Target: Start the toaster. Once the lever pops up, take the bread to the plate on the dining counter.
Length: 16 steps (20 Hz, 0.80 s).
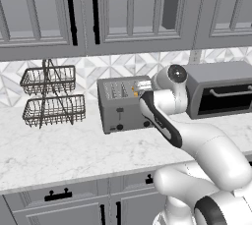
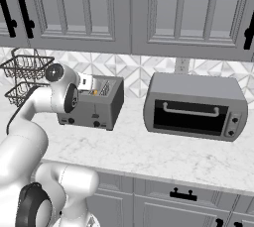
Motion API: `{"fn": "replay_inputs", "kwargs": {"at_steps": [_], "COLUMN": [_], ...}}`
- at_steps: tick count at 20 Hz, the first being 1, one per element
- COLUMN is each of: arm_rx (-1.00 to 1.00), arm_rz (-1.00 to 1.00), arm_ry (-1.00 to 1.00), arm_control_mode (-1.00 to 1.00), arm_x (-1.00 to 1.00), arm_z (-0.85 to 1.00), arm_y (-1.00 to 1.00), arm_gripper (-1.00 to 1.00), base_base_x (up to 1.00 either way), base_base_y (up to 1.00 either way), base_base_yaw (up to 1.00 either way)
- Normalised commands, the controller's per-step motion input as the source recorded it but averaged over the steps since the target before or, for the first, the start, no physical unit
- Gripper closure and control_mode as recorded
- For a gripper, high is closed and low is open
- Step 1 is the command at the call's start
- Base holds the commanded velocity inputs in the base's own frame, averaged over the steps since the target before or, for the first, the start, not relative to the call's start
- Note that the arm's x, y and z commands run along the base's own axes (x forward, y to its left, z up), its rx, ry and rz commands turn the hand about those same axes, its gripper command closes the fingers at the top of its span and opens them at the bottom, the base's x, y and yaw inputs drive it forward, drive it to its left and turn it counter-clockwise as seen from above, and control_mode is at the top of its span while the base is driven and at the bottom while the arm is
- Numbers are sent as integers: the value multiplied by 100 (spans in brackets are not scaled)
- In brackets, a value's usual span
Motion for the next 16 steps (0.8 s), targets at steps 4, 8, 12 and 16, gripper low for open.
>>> {"fn": "replay_inputs", "kwargs": {"at_steps": [4,8,12,16], "arm_rx": [0,0,0,0], "arm_rz": [0,0,0,0], "arm_ry": [0,0,0,0], "arm_control_mode": [-100,-100,-100,-100], "arm_x": [0,0,0,0], "arm_z": [0,0,0,0], "arm_y": [0,0,0,0], "arm_gripper": [-100,-100,-100,-100], "base_base_x": [0,0,0,0], "base_base_y": [0,0,0,0], "base_base_yaw": [0,0,0,0]}}
